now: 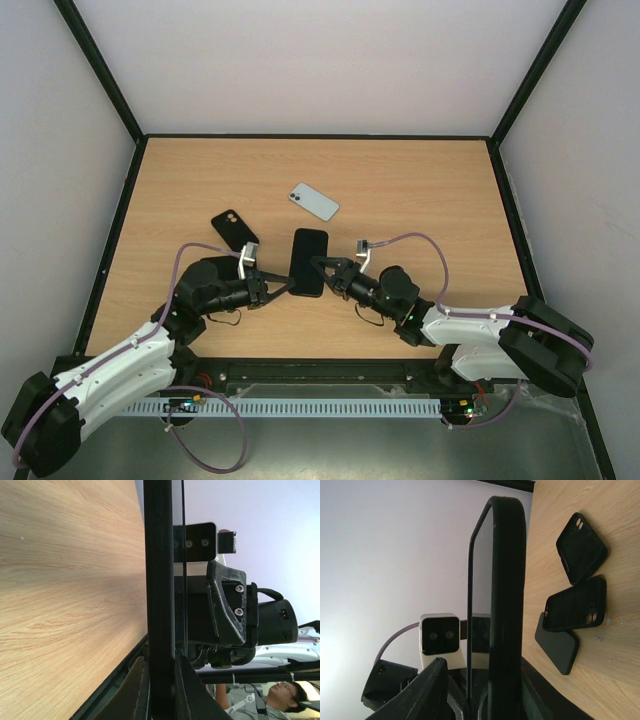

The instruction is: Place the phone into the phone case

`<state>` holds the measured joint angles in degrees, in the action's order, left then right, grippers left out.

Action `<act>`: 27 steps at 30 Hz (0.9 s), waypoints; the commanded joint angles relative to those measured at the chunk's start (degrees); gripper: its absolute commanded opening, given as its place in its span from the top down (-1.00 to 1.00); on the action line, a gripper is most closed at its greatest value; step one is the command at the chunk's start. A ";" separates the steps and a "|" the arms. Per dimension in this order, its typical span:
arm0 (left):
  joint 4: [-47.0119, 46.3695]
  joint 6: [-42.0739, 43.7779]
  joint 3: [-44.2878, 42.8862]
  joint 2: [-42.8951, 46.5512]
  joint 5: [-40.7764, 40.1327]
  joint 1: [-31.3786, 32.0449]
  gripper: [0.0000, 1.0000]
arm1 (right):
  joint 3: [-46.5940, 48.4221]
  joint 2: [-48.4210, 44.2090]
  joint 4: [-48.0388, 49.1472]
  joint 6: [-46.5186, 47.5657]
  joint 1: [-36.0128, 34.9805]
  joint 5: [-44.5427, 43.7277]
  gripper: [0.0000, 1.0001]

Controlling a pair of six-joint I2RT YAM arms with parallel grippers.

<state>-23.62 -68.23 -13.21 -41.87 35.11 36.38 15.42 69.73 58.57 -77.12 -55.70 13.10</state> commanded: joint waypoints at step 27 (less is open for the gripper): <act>11.07 6.24 -5.41 1.00 -11.75 -1.03 -0.25 | -2.57 -3.49 -7.42 1.81 3.73 3.93 0.88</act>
<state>-15.99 -64.18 -15.64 -41.54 26.74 35.86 13.39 70.28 54.11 -77.56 -54.06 17.30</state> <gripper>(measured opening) 0.479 0.092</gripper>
